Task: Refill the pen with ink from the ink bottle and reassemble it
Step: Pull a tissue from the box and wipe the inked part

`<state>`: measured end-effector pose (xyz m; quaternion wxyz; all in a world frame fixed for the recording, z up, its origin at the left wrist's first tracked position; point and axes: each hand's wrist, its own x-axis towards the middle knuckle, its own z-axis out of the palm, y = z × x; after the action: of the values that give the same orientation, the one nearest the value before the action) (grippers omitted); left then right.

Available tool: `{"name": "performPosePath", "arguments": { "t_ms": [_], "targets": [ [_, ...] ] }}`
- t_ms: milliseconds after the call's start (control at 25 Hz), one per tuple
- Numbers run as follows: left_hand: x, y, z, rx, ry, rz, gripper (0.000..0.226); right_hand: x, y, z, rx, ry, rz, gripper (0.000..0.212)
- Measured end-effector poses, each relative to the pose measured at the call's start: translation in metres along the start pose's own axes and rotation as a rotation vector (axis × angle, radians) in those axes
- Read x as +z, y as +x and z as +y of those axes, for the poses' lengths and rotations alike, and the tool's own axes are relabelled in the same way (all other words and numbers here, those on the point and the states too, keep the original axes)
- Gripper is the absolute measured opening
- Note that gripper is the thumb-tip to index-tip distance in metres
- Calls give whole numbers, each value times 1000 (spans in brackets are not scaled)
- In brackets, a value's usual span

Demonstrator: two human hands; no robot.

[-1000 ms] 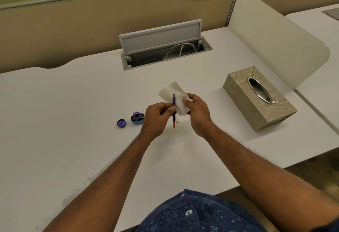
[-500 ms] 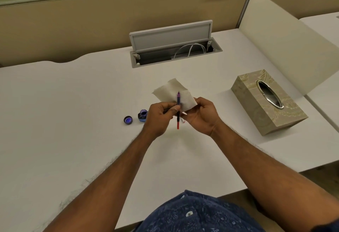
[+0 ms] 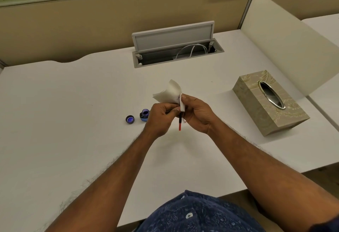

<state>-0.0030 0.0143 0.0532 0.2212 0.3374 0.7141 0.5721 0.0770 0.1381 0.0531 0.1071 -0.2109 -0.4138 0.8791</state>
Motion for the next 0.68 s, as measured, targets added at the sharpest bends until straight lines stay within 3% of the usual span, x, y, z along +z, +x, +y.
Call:
{"name": "performPosePath", "arguments": {
  "t_ms": [480, 680],
  "targets": [
    [3, -3, -1, 24, 55, 47, 17, 4, -2, 0, -24, -105, 36, 22],
    [4, -1, 2, 40, 4, 79, 16, 5, -2, 7, -57, 64, 85, 26]
  ]
}}
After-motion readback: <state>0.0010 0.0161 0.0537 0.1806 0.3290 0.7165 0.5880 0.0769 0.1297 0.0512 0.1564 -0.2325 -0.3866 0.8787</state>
